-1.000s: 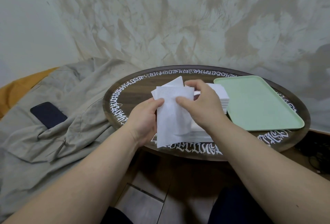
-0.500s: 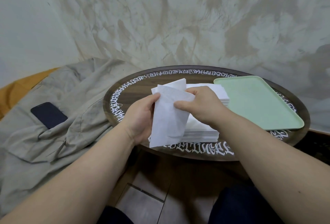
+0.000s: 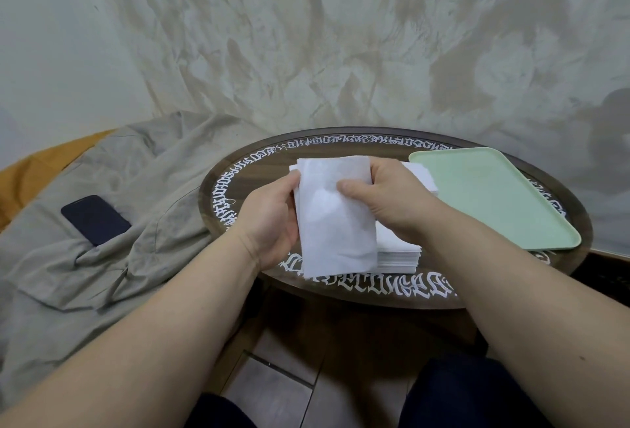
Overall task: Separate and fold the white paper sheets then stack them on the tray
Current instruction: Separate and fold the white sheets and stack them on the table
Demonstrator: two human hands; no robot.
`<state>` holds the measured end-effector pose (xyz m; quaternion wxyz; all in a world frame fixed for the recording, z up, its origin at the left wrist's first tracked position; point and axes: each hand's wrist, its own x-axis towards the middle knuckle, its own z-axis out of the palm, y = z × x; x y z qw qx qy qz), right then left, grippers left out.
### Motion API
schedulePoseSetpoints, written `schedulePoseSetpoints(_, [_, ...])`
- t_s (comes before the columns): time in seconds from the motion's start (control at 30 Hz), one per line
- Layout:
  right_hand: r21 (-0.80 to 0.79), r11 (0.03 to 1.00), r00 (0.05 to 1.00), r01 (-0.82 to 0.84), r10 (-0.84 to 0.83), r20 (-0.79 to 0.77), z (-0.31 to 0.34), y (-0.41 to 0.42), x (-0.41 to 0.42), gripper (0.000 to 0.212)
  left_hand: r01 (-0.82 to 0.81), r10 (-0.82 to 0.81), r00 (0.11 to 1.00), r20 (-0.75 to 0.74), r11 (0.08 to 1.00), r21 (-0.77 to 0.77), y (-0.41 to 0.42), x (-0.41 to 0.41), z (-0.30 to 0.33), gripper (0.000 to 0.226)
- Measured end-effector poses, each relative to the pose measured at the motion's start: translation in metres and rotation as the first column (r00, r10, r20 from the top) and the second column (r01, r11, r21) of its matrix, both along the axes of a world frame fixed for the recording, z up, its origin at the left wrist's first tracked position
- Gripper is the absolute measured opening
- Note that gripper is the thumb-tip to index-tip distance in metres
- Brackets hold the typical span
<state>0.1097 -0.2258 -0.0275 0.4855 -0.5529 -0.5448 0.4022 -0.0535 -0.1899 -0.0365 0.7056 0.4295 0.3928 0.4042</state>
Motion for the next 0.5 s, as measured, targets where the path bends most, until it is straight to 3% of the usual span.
schedulePoseSetpoints(0.13, [-0.034,0.999,1.000,0.007,-0.007,-0.010,-0.0022,0.0016,-0.0029,0.018,0.020,-0.020,1.000,0.004,1.000,0.020,-0.0024,0.0014,-0.0006,0.040])
schedulePoseSetpoints(0.3, [-0.033,0.999,0.999,-0.024,0.025,0.026,-0.0049,0.0010,-0.0013,0.016,0.054,-0.033,0.986,-0.165,0.991,0.123,-0.0027,0.0018,-0.0043,0.026])
schedulePoseSetpoints(0.5, [-0.031,0.999,0.998,-0.042,0.043,0.037,-0.0065,0.0000,0.0009,0.015,0.090,-0.052,0.971,-0.232,0.984,0.155,-0.0025,0.0023,-0.0056,0.025])
